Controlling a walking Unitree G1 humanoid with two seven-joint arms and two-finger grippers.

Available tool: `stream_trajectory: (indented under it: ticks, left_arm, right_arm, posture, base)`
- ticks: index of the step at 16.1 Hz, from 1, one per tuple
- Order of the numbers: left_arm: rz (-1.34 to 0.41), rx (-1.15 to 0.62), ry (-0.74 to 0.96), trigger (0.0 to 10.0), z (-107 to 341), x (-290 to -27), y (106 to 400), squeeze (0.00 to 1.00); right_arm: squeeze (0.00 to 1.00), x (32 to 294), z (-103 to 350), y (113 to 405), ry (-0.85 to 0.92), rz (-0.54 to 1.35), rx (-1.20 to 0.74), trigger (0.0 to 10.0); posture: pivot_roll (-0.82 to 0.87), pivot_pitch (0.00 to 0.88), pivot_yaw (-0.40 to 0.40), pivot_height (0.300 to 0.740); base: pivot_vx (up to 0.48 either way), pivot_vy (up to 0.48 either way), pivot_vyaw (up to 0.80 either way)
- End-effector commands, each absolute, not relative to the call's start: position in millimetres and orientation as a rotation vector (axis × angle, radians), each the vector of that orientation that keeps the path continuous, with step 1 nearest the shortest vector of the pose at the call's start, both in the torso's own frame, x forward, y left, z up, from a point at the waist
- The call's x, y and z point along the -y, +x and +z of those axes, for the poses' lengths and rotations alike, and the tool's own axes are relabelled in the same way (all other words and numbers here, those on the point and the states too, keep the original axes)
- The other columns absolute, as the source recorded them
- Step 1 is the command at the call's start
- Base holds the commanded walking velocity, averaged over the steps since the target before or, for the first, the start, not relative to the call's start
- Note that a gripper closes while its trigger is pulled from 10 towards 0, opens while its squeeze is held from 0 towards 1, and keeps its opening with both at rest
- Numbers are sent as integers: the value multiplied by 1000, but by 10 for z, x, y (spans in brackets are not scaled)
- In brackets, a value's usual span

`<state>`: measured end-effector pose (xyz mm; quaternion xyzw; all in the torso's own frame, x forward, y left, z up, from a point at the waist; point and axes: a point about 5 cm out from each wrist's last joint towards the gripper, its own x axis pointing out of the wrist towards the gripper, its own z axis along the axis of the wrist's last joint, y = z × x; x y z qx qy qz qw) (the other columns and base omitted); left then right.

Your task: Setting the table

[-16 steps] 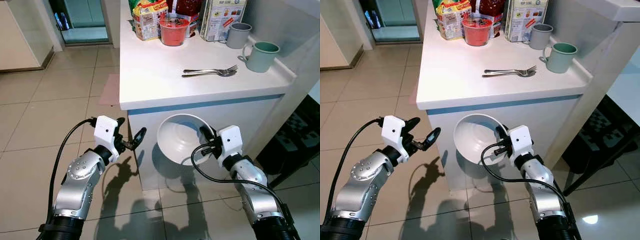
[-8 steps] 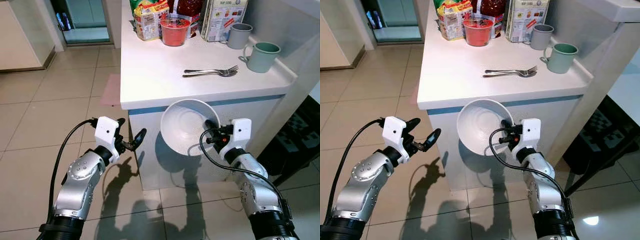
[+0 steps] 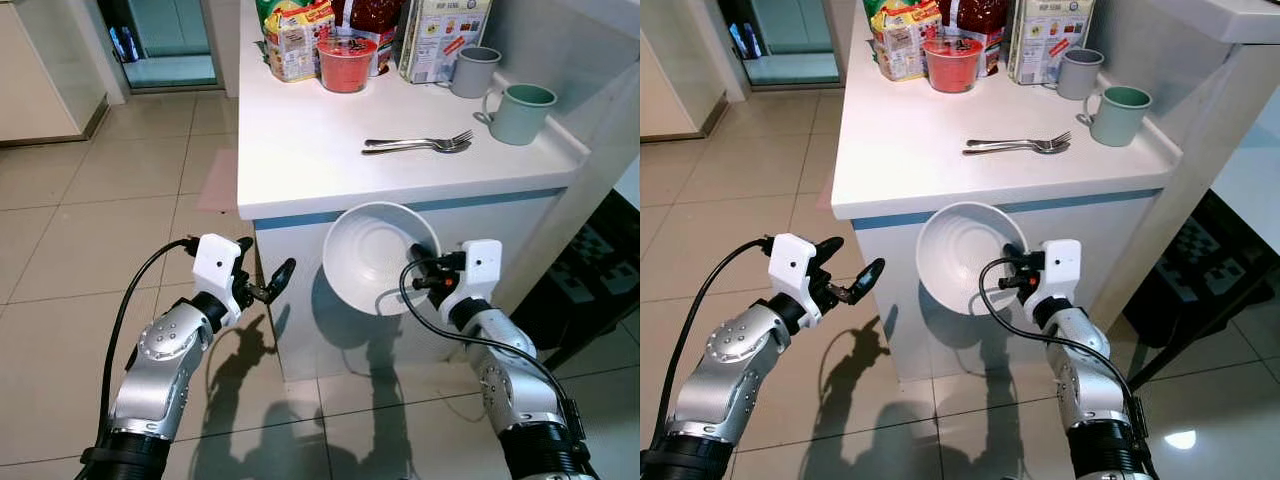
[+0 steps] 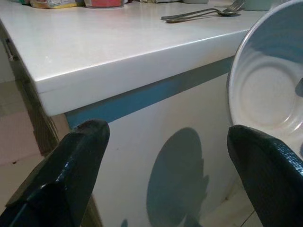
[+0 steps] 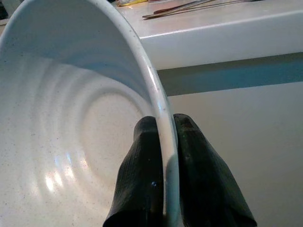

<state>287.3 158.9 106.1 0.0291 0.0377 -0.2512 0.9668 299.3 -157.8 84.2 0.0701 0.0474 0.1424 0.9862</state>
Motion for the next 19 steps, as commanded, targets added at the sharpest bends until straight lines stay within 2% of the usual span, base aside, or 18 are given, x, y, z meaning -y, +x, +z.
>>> stream_trajectory:
  ticks: [1,3,19]
  left_arm:
    - [-518,-79,78,10000,1060,-1581,2866,0]
    - [-521,-86,111,10000,1051,-1568,2860,0]
    - [-522,-93,210,10000,1035,-1507,2907,0]
  right_arm:
    - [0,1589,903,3003,125,288,-67,0]
    - [0,1570,897,2994,125,292,-69,0]
    - [0,1528,851,2947,119,293,-81,0]
  posture:
    - [42,0,26,740]
    - [43,0,31,740]
    - [33,0,52,740]
  base:
    - [0,0,0]
    - [0,-157,0]
    - [16,-458,0]
